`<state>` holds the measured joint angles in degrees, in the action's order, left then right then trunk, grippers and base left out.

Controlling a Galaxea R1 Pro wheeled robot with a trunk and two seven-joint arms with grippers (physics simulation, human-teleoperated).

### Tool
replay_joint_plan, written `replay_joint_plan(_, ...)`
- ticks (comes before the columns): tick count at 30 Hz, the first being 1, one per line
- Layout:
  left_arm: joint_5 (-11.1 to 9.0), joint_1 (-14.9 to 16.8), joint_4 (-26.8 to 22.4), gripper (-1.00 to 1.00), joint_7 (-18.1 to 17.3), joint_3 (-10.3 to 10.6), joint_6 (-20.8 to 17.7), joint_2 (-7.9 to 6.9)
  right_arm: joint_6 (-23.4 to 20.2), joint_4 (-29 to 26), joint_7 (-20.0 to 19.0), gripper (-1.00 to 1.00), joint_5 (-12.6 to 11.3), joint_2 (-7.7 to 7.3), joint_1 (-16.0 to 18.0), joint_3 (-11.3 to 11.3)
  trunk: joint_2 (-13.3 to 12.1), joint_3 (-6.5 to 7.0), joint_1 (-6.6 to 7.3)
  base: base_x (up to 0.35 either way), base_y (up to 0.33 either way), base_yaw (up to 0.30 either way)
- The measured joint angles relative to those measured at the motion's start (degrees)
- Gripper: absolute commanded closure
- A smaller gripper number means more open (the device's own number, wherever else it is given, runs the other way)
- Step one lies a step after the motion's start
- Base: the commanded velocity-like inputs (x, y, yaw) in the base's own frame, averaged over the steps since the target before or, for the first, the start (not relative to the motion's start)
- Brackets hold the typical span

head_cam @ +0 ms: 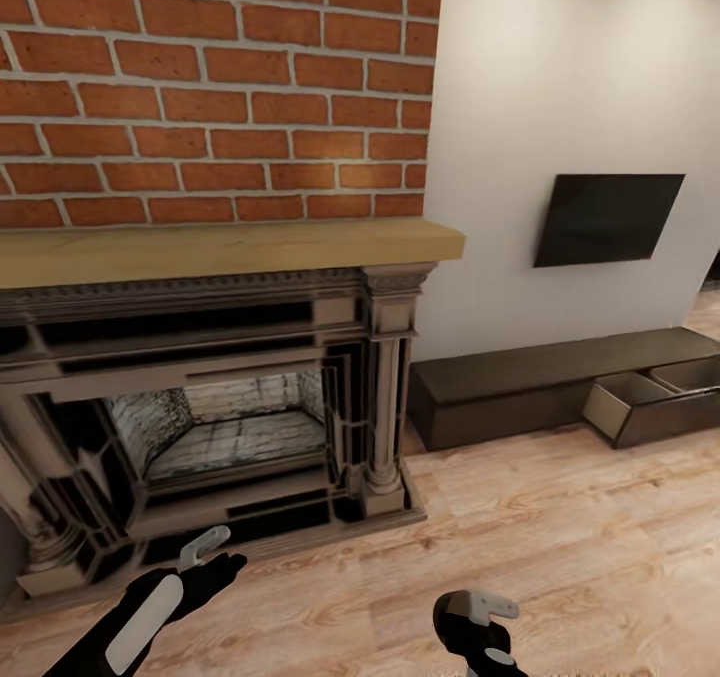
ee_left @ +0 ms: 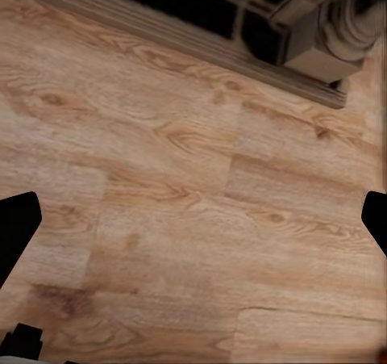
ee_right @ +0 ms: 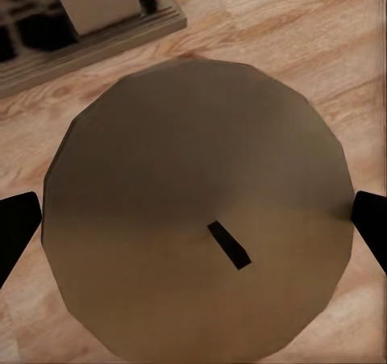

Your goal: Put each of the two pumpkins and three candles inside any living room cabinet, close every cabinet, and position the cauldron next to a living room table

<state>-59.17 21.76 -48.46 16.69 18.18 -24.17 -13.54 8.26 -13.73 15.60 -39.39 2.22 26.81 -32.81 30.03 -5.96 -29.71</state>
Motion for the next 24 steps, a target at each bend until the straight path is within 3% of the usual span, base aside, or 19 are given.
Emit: replay_joint_plan(24, -0.08, 0.0, 0.0, -1.0, -0.02, -0.09, 0.0, 0.0, 0.0, 0.0, 0.0, 1.0, 0.0, 0.06, 0.0, 0.01, 0.0, 1.1, 0.0, 0.0, 0.0, -0.272)
